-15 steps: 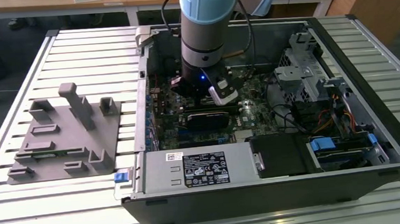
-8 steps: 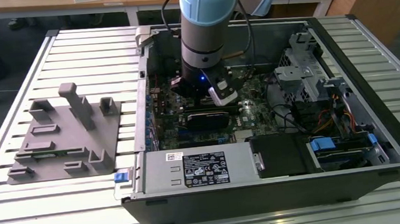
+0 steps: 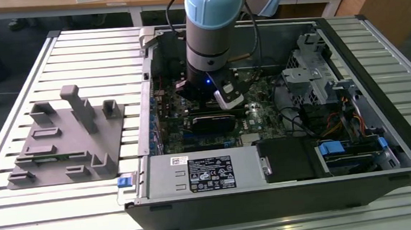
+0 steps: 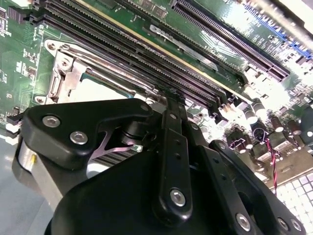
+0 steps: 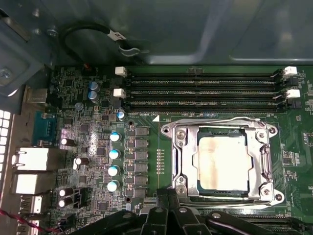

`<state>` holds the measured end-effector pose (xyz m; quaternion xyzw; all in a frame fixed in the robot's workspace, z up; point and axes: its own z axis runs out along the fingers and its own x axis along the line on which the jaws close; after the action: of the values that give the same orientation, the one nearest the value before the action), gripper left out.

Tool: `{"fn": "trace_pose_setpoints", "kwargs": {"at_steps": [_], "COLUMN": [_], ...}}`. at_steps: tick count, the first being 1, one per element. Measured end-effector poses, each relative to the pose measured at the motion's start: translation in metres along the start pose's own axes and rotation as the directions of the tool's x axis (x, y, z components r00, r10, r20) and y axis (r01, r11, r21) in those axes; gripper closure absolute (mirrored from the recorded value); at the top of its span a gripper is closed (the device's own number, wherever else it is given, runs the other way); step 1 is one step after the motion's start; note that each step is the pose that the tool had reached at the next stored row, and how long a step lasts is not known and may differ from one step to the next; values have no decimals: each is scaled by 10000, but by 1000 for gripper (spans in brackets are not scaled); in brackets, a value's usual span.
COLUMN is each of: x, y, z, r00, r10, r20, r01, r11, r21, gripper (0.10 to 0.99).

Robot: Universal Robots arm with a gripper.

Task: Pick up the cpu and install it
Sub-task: 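Install the second cpu locking lever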

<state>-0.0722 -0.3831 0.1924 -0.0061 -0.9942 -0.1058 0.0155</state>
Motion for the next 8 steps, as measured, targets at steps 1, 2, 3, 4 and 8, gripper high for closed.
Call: {"fn": "trace_pose_setpoints", "kwargs": {"at_steps": [1,2,3,4,8], "x": [0,0,-1,-1,-1], "y": [0,1,2,5,13], "z": [1,1,2,3,5], "r00": [10000,10000,10000,10000,10000], "r10": [0,0,-1,-1,0], "r20": [0,0,0,0,3], "r01": [0,0,1,1,0], "r11": [10000,10000,10000,10000,10000], "r21": [-2,-3,-3,1,48], "gripper": [980,980,980,980,980]}}
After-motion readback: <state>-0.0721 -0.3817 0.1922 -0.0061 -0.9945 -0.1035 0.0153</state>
